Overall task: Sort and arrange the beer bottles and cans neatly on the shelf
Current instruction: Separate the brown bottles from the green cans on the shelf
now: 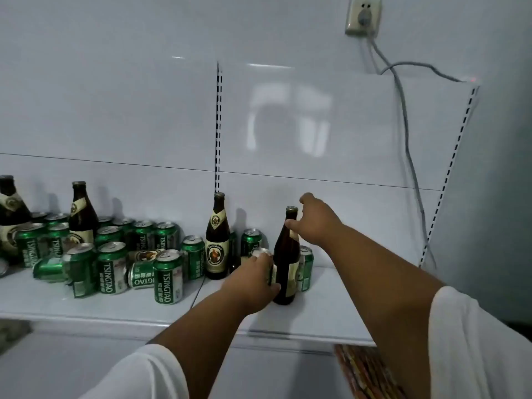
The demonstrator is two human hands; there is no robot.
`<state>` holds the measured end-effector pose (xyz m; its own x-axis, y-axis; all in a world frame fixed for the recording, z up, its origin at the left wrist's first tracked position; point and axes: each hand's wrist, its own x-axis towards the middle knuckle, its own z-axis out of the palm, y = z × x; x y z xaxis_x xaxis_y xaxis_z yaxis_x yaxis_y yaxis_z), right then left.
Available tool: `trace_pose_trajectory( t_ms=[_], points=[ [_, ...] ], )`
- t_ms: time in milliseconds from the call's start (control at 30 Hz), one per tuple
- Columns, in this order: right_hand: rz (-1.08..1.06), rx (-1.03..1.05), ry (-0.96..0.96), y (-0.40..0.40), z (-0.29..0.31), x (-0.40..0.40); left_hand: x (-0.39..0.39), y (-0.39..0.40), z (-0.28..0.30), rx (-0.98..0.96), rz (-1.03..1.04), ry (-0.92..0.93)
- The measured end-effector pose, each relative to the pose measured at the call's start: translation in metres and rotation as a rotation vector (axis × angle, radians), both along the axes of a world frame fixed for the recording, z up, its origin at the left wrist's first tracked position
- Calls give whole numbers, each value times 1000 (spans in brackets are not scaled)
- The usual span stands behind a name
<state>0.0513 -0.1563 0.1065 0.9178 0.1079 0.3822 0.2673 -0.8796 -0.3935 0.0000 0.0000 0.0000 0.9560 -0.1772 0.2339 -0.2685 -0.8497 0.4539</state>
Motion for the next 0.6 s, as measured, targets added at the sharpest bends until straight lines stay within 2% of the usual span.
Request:
trace_pose_trajectory(
  t_ms=[200, 367, 467, 600],
  points=[
    [30, 205, 105, 2, -39, 38, 32, -16, -17, -112, 34, 33],
    [56, 278, -4, 0, -50, 44, 52, -25, -27, -238, 62, 10],
    [32, 285, -150, -3, -24, 38, 57, -30, -20, -392, 68, -52],
    [33, 404, -386, -2, 48, 17, 50, -44, 20, -699, 50, -236]
  ],
)
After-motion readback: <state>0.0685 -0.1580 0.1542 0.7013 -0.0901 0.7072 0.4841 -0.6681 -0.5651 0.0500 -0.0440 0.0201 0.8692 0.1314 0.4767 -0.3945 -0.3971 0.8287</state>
